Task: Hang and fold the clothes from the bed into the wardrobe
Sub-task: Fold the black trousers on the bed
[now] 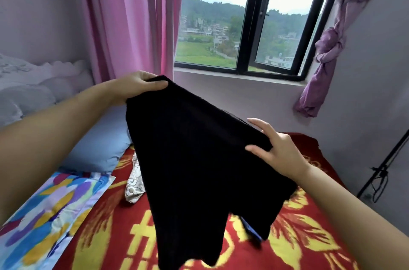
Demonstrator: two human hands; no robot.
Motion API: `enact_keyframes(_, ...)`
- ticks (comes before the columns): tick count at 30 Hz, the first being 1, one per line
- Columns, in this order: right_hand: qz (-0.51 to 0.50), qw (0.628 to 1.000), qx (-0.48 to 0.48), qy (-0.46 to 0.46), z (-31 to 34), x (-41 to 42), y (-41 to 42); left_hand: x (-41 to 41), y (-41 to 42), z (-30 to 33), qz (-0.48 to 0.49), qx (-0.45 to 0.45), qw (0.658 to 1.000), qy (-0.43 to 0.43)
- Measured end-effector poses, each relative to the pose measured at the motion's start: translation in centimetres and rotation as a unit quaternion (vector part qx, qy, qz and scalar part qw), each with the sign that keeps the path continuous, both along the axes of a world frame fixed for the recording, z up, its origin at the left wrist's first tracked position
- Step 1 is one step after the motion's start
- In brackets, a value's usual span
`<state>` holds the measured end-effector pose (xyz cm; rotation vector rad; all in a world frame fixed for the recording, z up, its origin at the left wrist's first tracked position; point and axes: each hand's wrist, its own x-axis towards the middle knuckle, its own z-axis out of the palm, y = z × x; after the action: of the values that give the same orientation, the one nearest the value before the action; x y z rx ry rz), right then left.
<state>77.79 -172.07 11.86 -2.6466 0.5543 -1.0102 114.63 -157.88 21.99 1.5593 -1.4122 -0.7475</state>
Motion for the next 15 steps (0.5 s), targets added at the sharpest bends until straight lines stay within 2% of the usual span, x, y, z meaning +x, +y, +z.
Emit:
enact_keyframes(2, -0.01, 0.995, 0.045, 0.083, 0.4, 0.1, -0.1, 1.3, 0.3, -0.2, 0.011, -0.016, 1.0, 0.006)
enact_keyframes(4, -0.031, 0.979, 0.132, 0.15, 0.7, -0.3, -0.9, 2.7, 0.3, -0.4, 0.025, -0.029, 0.999, 0.018)
enact_keyframes(7, -0.071, 0.935, 0.213, 0.276, 0.8, -1.8, -2.5, 4.0, 0.2, -0.5, 0.02, -0.019, 0.999, 0.023)
enact_keyframes(9, -0.079, 0.902, 0.264, 0.333, 1.0, -2.9, -3.3, 4.4, 0.2, -0.7, -0.003, 0.018, 1.0, 0.003)
enact_keyframes(12, -0.076, 0.865, 0.333, 0.366, 1.9, -3.8, -4.5, 4.7, 0.2, -1.0, -0.024, 0.081, 0.995, -0.057)
enact_keyframes(15, -0.086, 0.871, 0.349, 0.334, 2.3, -2.8, -6.0, 5.3, -0.5, -1.7, -0.005, 0.088, 0.991, -0.103)
